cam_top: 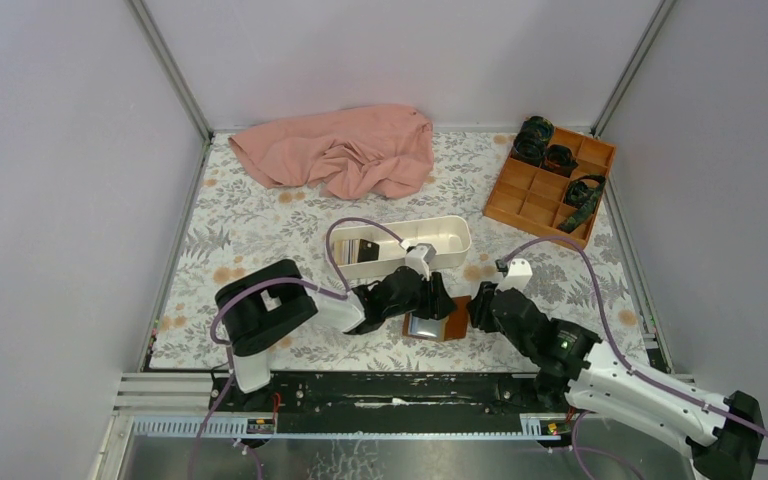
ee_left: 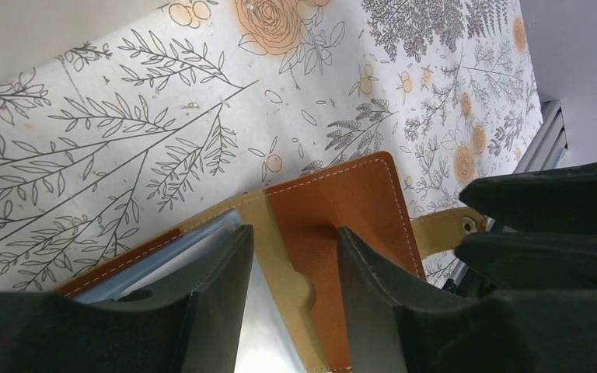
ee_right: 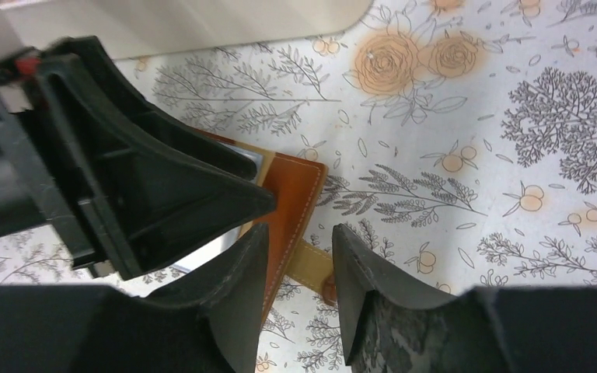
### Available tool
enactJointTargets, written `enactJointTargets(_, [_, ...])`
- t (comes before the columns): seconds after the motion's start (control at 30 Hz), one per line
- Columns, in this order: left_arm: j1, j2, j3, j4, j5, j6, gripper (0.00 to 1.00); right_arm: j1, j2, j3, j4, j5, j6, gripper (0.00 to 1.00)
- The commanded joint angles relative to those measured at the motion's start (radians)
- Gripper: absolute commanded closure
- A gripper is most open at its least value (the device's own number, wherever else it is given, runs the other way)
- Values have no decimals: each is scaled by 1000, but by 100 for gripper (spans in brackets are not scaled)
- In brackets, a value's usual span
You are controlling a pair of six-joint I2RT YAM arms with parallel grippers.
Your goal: Take the credit cards out of the card holder
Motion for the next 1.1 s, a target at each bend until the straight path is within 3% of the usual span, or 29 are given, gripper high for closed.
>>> enactJointTargets(0.0, [-5, 46, -7, 20, -9, 20, 48, -5, -76, 30, 46, -14, -54, 57])
enactJointTargets(0.17, [-4, 82, 0, 20, -5, 20, 48, -4, -112, 56, 40, -32, -70, 64])
enactJointTargets(0.23, [-3, 88, -10, 34, -9, 13, 48, -4, -123, 70, 35, -44, -76, 75])
enactJointTargets(0.3, [-5, 84, -34, 74, -14, 1, 49, -5, -130, 57, 71, -64, -90, 97])
enactJointTargets(0.33, [-4, 80, -41, 84, -16, -3, 49, -5, -122, 41, 93, -69, -91, 99])
enactJointTargets(0.7, [-4, 24, -60, 119, 18, -28, 50, -4, 46, -162, 344, -139, 49, 100])
enactJointTargets(1.07, [-3, -168, -82, 27, 3, 26, 48, -4, 45, -238, 347, -121, 99, 100])
